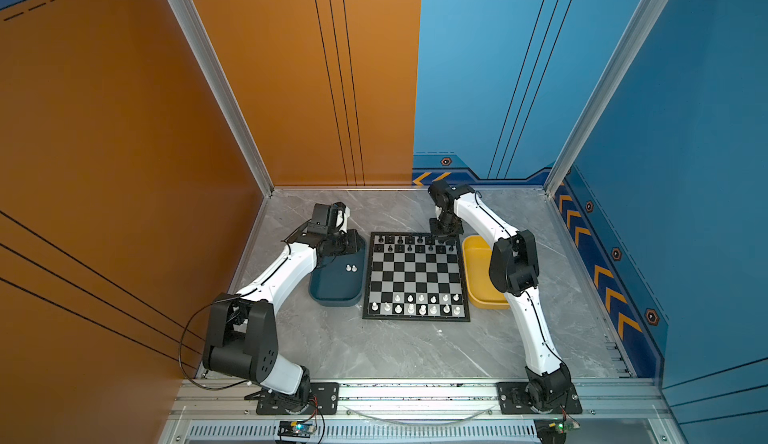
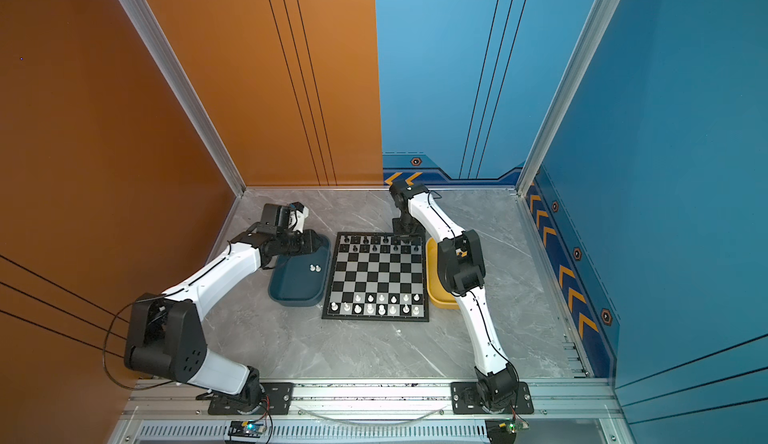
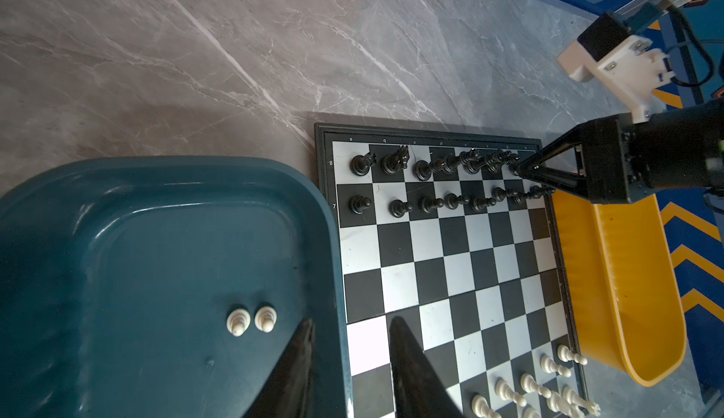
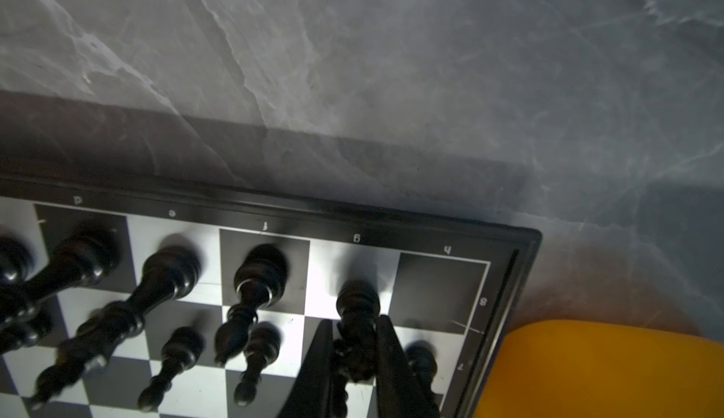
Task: Set up the chess pieces on the board
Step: 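Lower the black pawn onto the end square and open the right gripper, then return the right gripper over the yellow tray while the left moves over the teal tray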
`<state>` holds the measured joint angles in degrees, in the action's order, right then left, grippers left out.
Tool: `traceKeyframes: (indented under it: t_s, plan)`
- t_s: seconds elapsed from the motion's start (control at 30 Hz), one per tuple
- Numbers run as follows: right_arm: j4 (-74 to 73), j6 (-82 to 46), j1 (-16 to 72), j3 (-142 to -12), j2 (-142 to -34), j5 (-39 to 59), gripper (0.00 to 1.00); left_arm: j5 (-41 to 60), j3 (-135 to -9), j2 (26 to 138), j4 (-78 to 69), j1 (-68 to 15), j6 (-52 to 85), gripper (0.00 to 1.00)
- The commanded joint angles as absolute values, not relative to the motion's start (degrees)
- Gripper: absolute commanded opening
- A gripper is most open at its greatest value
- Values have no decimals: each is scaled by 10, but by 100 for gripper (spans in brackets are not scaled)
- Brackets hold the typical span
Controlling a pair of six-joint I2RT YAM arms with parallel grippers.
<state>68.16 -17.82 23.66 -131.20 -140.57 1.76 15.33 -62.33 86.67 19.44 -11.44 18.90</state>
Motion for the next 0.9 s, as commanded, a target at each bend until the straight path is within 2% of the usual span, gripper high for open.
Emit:
traceKeyframes:
  t_s: [0.0,0.5,0.87]
  plan:
    - [699,-182,238,-1322,-1420,26,20,170,-622,871,190,-108,179,35]
    - [700,-183,236,-1322,-1404,20,39,172,-622,870,190,-107,179,35]
    - [700,-180,232,-1319,-1344,2,44,172,-622,861,192,-106,181,35]
